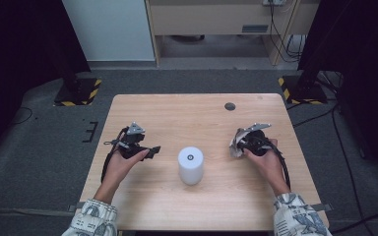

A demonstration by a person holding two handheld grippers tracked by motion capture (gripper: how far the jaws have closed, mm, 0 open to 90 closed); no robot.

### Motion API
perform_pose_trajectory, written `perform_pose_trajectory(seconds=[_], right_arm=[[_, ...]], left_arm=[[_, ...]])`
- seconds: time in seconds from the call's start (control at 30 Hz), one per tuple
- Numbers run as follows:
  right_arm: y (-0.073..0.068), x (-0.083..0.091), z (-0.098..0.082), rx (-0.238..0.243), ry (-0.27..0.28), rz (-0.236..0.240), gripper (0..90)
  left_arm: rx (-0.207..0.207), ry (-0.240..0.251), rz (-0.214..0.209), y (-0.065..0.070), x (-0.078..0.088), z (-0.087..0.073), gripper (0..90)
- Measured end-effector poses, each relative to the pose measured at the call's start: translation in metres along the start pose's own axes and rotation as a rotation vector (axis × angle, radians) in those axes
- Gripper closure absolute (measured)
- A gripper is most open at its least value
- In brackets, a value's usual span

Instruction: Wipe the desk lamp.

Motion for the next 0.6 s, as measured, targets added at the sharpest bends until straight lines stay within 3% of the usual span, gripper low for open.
perform_pose_trajectory(seconds=[0.1, 0.27, 0.43, 0.6], right_arm=[[-0.002, 0.005, 0.003, -0.003, 0.027, -0.013, 35.8], [-0.011, 0.033, 0.020, -0.012, 0.163, -0.025, 17.6], [-0.016, 0.066, 0.024, -0.004, 0.261, -0.058, 8.2], [-0.011, 0.080, 0.002, -0.016, 0.255, -0.088, 4.7]], left_arm=[[-0.014, -0.020, 0.034, -0.005, -0.002, -0.007, 12.2], [0.002, -0.026, 0.051, -0.009, 0.000, -0.012, 11.0], [-0.027, -0.035, 0.064, -0.006, 0.005, -0.019, 10.3], [-0.032, -0.047, 0.080, -0.008, 0.005, -0.024, 9.0]])
Point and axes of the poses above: each handheld gripper's, and its own axes: x roughly backward along the jaws, z roughly out of its top, y roughly to its right, the point moved 7 cm from there along -x, roughly forward along the jaws, and after that the axes turned 13 degrees about z, right-handed, at the moved point
